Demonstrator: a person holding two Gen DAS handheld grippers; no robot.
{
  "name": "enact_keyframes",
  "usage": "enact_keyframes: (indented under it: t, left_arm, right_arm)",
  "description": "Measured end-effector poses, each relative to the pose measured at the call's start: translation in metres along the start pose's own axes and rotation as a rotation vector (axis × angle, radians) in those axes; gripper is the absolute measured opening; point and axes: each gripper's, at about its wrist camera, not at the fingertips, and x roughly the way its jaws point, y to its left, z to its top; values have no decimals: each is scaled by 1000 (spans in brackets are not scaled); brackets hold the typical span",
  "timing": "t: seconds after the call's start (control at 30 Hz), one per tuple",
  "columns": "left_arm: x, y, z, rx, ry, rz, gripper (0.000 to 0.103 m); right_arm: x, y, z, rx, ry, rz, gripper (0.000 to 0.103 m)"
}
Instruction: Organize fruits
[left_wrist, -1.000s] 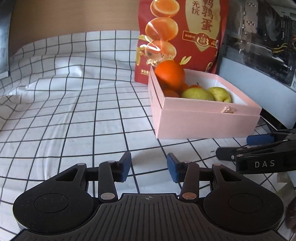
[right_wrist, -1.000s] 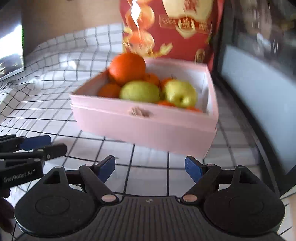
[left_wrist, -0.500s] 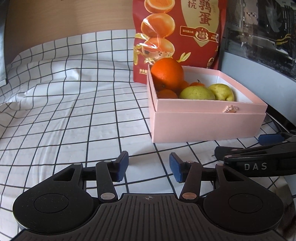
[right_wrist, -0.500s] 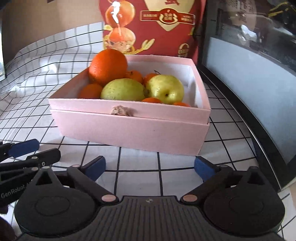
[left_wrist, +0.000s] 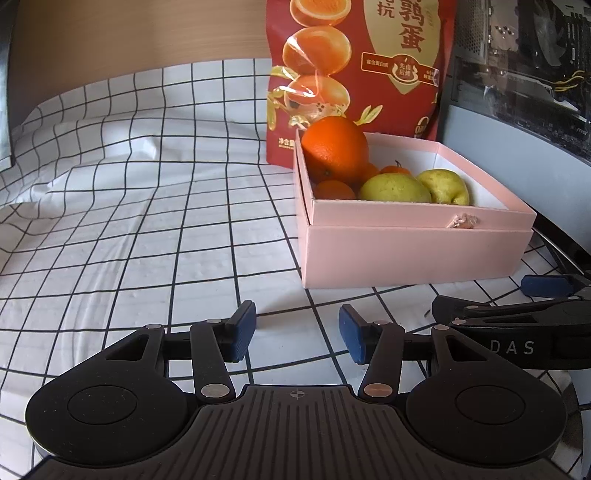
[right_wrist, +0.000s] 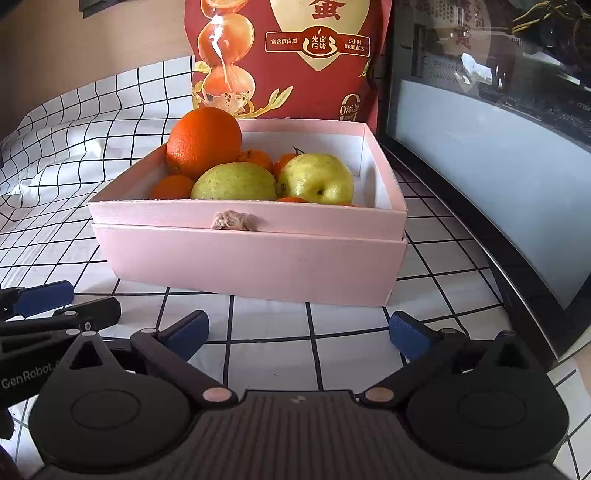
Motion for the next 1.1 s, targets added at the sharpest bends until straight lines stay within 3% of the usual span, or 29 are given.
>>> enact_keyframes:
  t: [1.1]
  left_arm:
    - [0, -1, 0, 10, 1, 7, 55]
  right_arm:
    - [0, -2, 0, -8, 0, 10, 103]
